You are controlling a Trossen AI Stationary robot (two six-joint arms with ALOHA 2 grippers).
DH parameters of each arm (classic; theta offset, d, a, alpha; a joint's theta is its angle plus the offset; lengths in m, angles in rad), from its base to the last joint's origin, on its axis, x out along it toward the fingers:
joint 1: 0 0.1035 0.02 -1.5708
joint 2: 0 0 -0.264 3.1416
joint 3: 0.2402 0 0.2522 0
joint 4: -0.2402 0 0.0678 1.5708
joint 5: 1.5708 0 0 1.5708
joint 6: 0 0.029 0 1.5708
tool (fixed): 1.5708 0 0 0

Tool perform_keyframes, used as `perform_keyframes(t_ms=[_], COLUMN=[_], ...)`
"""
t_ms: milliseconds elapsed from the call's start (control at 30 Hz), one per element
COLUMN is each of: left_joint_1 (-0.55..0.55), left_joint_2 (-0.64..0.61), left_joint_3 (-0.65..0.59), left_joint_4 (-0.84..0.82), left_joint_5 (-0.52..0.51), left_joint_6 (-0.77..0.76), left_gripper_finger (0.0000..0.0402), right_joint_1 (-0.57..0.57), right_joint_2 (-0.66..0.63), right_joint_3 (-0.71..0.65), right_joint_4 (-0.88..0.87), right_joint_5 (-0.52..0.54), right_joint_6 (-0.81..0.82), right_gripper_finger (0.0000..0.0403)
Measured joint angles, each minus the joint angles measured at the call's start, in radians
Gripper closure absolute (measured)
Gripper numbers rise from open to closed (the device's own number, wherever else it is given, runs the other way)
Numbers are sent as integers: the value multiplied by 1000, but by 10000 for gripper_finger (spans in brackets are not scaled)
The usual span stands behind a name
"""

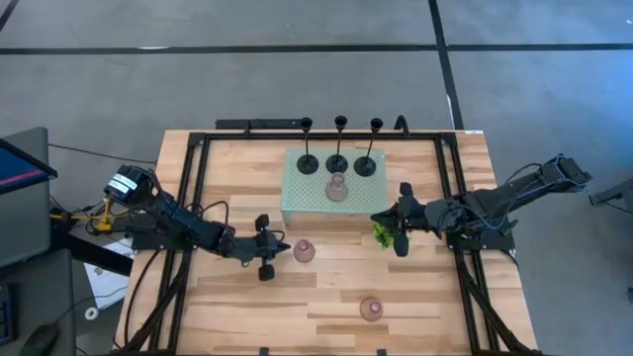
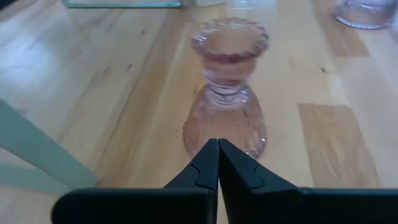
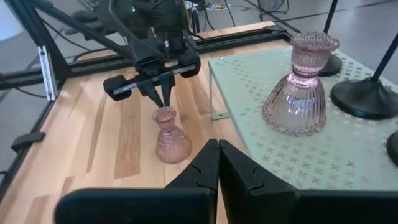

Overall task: Pick & Place candle stick holders
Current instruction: Align the left pink candle holder on the shelf with the pink candle holder

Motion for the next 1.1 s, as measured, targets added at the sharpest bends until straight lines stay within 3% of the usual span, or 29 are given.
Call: perform_keyframes(t_ms=[133, 400, 867, 1100], left_joint_1=[26, 69, 124, 123], left_joint_2=[0, 0, 0, 1], left_joint_3=[0, 0, 0, 0], left_joint_4=[10, 52, 163, 195], left_joint_5=[24, 200, 209, 246], left_joint_6=[-21, -23, -23, -27], left_gripper_finger=[374, 308, 201, 172], right_joint_1=[-17, -66, -108, -124], right_joint_2=[0, 0, 0, 0], right_joint_3=[0, 0, 0, 0], right_joint_4=[0, -3, -12, -12], right_joint_5=[0, 0, 0, 0], right_joint_6=[-12, -56, -93, -93], right_gripper_finger=[403, 403, 403, 403])
